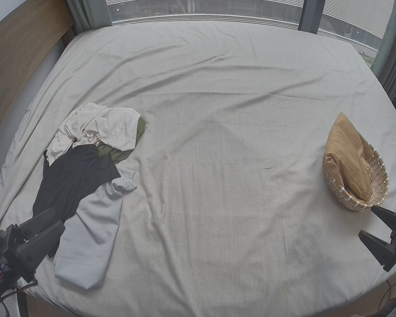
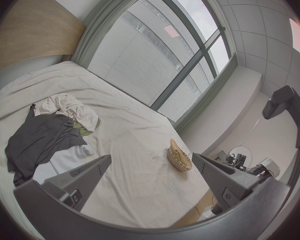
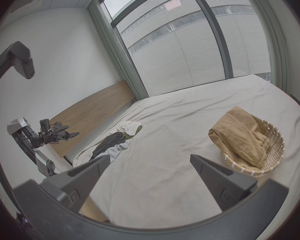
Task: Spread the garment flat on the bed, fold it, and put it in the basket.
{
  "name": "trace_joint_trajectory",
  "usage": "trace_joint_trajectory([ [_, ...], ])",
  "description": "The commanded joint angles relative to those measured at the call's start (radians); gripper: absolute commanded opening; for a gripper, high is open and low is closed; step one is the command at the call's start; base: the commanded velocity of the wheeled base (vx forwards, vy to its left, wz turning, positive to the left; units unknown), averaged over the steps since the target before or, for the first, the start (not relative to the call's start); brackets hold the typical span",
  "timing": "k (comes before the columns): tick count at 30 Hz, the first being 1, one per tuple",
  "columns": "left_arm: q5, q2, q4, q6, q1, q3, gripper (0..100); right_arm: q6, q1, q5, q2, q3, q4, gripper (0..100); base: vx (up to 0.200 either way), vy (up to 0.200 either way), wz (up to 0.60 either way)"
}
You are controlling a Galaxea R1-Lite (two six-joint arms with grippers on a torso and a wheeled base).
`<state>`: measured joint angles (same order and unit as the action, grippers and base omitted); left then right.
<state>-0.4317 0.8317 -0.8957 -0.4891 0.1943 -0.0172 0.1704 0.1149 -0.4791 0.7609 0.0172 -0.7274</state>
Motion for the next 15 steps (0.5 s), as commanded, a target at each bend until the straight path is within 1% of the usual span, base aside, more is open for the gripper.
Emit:
trace_joint_trajectory([
  [1, 0.008, -0.336, 0.245, -0.002, 0.001, 0.008, 100, 0.027, 0.000, 0.007, -0.360, -0.008, 0.224, 100, 0.000, 0.000, 0.00],
  [2, 0.008, -0.341, 0.251, -0.002, 0.001, 0.006, 100, 0.027, 0.000, 0.007, -0.367, -0.008, 0.230, 100, 0.000, 0.000, 0.00],
  [4, 0.011, -0.418, 0.339, -0.002, -0.003, -0.001, 100, 0.027, -0.001, 0.010, -0.471, -0.011, 0.332, 100, 0.000, 0.000, 0.00],
  [5, 0.011, -0.418, 0.339, -0.002, -0.003, -0.001, 100, 0.027, -0.001, 0.010, -0.471, -0.011, 0.332, 100, 0.000, 0.000, 0.00],
  [6, 0.013, -0.502, 0.416, 0.000, -0.004, -0.004, 100, 0.027, -0.003, 0.011, -0.572, -0.013, 0.433, 100, 0.000, 0.000, 0.00],
  [7, 0.019, -0.540, 0.446, 0.000, -0.004, -0.006, 100, 0.027, -0.006, 0.013, -0.630, -0.013, 0.497, 100, 0.000, 0.000, 0.00],
  [8, 0.028, -0.572, 0.474, 0.001, -0.004, -0.009, 100, 0.026, -0.011, 0.014, -0.664, -0.016, 0.533, 100, 0.000, 0.000, 0.00],
  [9, 0.051, -0.626, 0.529, 0.003, -0.004, -0.018, 100, 0.004, -0.018, 0.054, -0.675, -0.017, 0.588, 100, 0.000, 0.000, 0.00],
  [10, 0.064, -0.655, 0.563, 0.004, -0.004, -0.026, 100, -0.014, -0.018, 0.105, -0.666, -0.017, 0.602, 100, 0.000, 0.000, 0.00],
  [11, 0.074, -0.680, 0.598, 0.007, -0.004, -0.032, 100, -0.040, -0.018, 0.194, -0.660, -0.017, 0.611, 100, 0.000, 0.000, 0.00],
  [12, 0.090, -0.706, 0.633, 0.018, -0.007, -0.036, 100, -0.065, -0.018, 0.266, -0.660, -0.017, 0.620, 100, 0.000, 0.000, 0.00],
  [13, 0.113, -0.734, 0.673, 0.044, -0.012, -0.038, 100, -0.086, -0.018, 0.341, -0.660, -0.017, 0.635, 100, 0.000, 0.000, 0.00],
  [14, 0.145, -0.743, 0.702, 0.086, -0.018, -0.033, 100, -0.104, -0.018, 0.402, -0.658, -0.017, 0.655, 100, 0.000, 0.000, 0.00],
  [15, 0.180, -0.743, 0.721, 0.127, -0.019, -0.029, 100, -0.123, -0.018, 0.439, -0.658, -0.016, 0.661, 100, 0.000, 0.000, 0.00],
])
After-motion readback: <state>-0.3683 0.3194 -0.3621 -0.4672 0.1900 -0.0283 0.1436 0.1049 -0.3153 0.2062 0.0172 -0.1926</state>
